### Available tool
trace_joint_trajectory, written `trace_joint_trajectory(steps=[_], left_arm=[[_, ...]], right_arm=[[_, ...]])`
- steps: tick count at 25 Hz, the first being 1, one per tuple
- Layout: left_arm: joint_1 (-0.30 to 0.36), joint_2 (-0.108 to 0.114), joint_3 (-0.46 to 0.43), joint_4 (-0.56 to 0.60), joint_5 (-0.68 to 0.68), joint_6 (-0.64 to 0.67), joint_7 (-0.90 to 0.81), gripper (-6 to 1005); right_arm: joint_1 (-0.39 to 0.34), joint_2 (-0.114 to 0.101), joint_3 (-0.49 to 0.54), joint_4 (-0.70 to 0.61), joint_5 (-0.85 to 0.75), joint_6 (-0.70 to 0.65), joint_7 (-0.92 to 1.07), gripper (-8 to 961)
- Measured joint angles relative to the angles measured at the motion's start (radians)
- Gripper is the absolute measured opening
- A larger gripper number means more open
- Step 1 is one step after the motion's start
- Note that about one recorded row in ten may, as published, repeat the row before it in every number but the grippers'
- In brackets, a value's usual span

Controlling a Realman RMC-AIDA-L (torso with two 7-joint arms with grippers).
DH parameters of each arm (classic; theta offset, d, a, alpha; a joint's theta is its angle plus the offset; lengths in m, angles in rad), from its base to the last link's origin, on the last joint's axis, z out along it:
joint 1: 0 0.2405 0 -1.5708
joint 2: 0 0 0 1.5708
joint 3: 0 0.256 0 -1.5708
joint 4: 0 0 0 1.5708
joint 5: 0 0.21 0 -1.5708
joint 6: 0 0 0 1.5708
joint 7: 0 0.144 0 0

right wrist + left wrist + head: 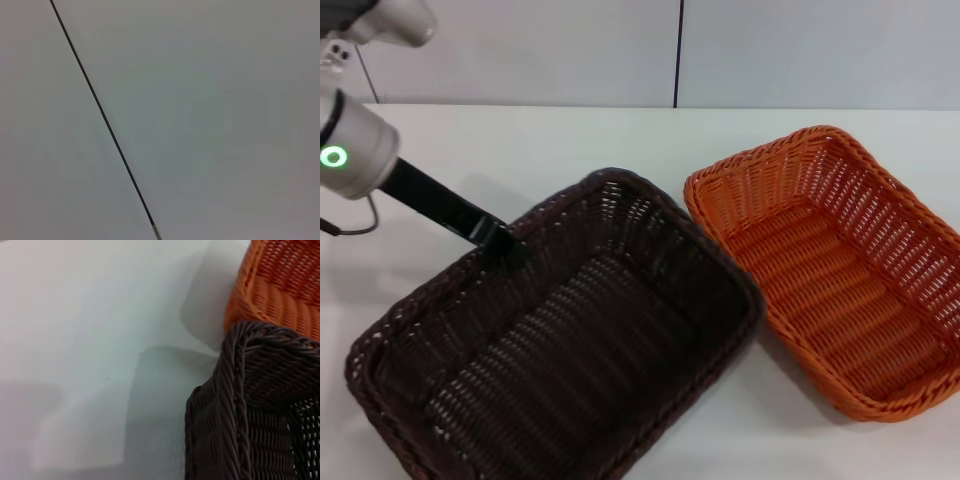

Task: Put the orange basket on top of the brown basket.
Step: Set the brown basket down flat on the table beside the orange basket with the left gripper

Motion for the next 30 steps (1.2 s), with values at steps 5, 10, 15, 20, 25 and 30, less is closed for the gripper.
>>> trace_joint_trajectory(steps=[5,10,15,20,25,30], left_arm=[[-0.041,-0.029,0.001,0.038,-0.002,0.013,0.006,214],[-0.071,-0.053,-0.004,0.084,-0.005,0.032,-0.008,221],[-0.088,-0.061,0.001,0.120,-0.020,0.052,-0.020,229],[-0.099,-0.062,0.002,0.156,-0.051,0.055,-0.028,237],[-0.102,-0.062,0.003,0.172,-0.068,0.051,-0.030,245],[-0.089,-0.058,-0.005,0.159,-0.153,0.055,-0.026,253]], right_arm=[[-0.004,0.001,-0.004,0.000,0.000,0.000,0.000,785],[-0.005,0.002,-0.005,0.001,-0.005,0.000,0.000,784],[-0.005,0.002,-0.007,0.003,-0.010,0.000,0.006,782],[-0.006,-0.005,-0.016,0.005,-0.014,0.005,0.023,781],[0.005,-0.013,-0.026,0.005,-0.015,0.046,0.023,780],[0.021,-0.020,-0.037,0.005,-0.015,0.096,0.036,779]])
